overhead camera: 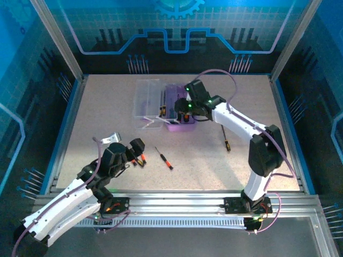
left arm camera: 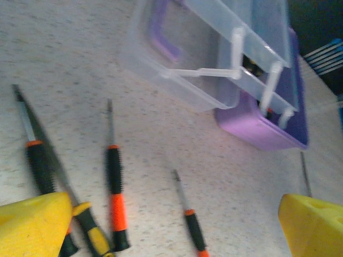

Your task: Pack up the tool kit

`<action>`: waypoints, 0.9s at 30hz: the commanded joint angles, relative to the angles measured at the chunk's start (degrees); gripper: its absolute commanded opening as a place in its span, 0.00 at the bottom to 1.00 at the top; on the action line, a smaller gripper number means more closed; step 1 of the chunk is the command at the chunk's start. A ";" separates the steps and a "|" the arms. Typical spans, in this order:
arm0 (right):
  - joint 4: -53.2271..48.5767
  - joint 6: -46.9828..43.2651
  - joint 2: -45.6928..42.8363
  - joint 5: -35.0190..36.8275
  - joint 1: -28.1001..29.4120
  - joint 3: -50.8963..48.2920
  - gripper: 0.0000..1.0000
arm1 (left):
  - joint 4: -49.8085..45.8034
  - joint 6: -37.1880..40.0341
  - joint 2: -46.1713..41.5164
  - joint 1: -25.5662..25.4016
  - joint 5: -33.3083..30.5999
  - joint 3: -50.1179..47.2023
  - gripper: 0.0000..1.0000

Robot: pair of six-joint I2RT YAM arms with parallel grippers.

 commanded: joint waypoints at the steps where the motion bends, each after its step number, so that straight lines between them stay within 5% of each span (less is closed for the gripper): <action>1: 0.04 -3.13 -5.02 2.02 -2.31 -7.35 0.42 | 12.74 2.22 1.66 0.41 6.65 -3.43 0.99; 13: -3.03 -2.95 -20.96 10.26 -16.36 -35.44 0.55 | 29.56 3.49 13.66 -0.68 19.03 -2.25 0.99; 27: -0.43 -2.44 -18.28 4.91 -22.21 -39.80 0.53 | 33.36 4.11 25.42 -6.74 21.96 2.58 0.99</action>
